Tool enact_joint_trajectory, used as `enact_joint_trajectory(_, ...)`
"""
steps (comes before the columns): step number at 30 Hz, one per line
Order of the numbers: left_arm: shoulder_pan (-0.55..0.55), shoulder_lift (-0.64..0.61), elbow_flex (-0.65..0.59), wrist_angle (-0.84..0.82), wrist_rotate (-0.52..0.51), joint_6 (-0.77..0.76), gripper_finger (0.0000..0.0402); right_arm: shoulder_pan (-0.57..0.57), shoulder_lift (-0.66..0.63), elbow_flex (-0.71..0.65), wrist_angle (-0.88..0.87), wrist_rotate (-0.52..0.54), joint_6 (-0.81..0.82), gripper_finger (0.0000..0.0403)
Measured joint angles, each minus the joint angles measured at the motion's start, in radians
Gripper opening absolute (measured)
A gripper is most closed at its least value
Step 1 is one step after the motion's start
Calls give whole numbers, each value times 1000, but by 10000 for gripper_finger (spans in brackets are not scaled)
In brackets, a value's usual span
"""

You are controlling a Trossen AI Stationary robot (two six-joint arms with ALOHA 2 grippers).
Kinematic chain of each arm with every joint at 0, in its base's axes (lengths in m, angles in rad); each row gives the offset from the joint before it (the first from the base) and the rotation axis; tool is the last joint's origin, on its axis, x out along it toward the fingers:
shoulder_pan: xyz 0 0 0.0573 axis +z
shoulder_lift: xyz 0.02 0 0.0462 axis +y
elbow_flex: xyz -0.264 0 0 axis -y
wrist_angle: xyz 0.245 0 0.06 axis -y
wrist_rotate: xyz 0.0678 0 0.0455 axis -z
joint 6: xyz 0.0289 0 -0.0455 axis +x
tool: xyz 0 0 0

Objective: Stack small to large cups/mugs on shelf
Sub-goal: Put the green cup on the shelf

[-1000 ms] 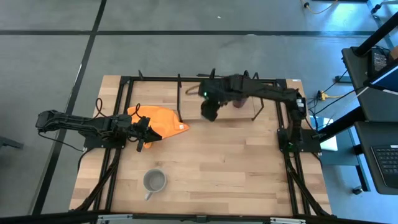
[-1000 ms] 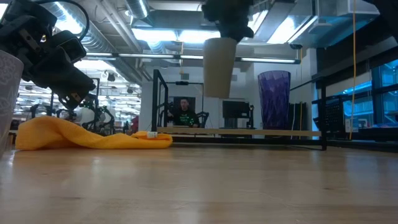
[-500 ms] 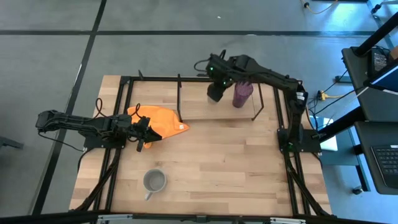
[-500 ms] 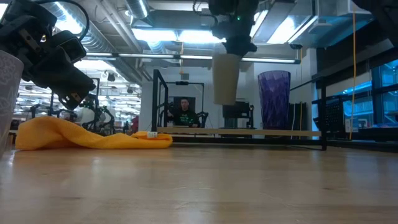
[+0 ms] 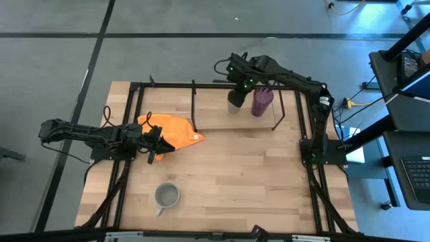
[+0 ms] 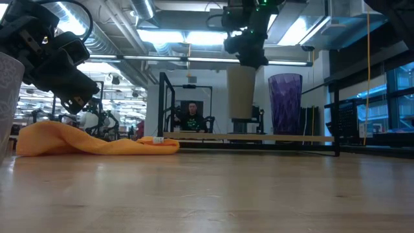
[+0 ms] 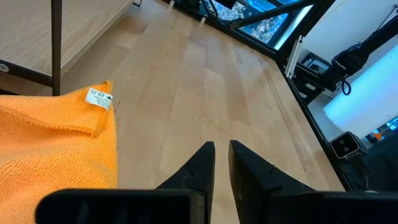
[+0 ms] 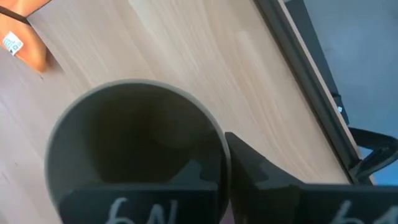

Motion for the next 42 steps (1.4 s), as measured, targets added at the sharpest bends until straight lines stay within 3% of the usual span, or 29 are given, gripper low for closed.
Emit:
enact_joint_trajectory(18,0,0,0,1,-10,51,41,-13,0,0,38,-29,-30,13)
enact_joint_trajectory(26,0,0,0,168,-252,45,41,-22,24,0,42,-30,0,13)
enact_joint_trajectory(30,0,0,0,254,-256,46,41,-23,40,0,45,-27,12,14)
enact_joint_trajectory(42,0,0,0,262,-246,45,41,-40,56,0,13,-19,55,14)
